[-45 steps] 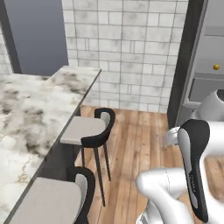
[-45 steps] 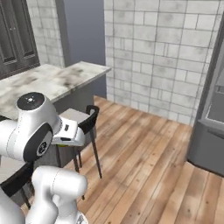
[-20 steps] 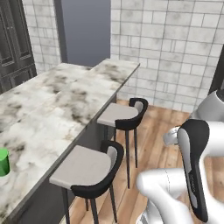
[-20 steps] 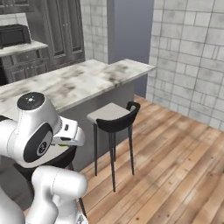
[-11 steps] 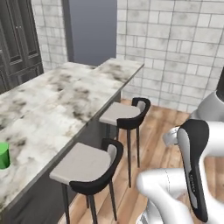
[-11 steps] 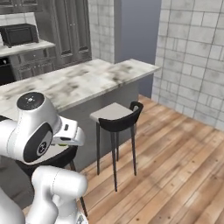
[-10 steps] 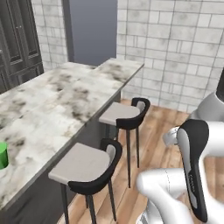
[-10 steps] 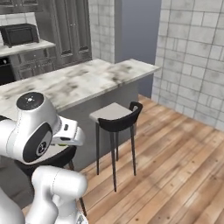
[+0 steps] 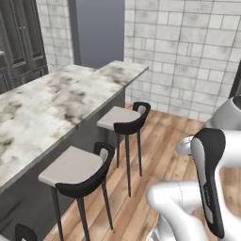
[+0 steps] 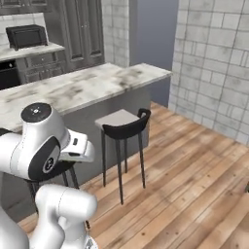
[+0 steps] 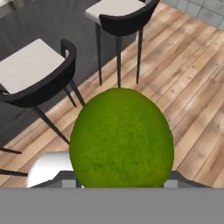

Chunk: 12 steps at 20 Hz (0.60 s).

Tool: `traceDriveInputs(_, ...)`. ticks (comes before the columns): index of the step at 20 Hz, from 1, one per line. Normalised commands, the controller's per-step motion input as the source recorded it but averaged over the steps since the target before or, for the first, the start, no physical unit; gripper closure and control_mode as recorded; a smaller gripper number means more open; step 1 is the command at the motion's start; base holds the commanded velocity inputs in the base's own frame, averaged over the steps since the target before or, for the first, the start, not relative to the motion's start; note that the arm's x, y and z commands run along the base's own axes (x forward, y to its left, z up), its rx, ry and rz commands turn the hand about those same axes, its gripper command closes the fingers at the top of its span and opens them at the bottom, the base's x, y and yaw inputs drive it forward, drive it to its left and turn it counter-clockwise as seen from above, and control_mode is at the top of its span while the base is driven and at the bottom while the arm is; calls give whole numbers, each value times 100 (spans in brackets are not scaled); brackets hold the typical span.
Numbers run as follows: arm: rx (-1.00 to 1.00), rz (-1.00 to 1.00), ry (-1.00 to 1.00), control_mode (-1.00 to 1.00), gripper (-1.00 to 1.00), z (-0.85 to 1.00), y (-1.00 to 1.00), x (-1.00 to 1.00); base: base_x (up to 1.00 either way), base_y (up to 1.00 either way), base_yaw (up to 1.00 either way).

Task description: Gather the lemon and lime from the fridge and place them on a tray on the dining counter. Then gather the steak and chicken drumstick from the fridge and place them on the other tray.

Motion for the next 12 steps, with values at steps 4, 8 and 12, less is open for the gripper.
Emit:
traceDriveInputs(4,0,0,0,100,100,0,0,0,-99,34,19)
traceDriveInputs(8,0,0,0,100,100,0,0,0,-67,68,32)
traceDriveInputs(12,0,0,0,100,100,0,0,0,-16,77,40)
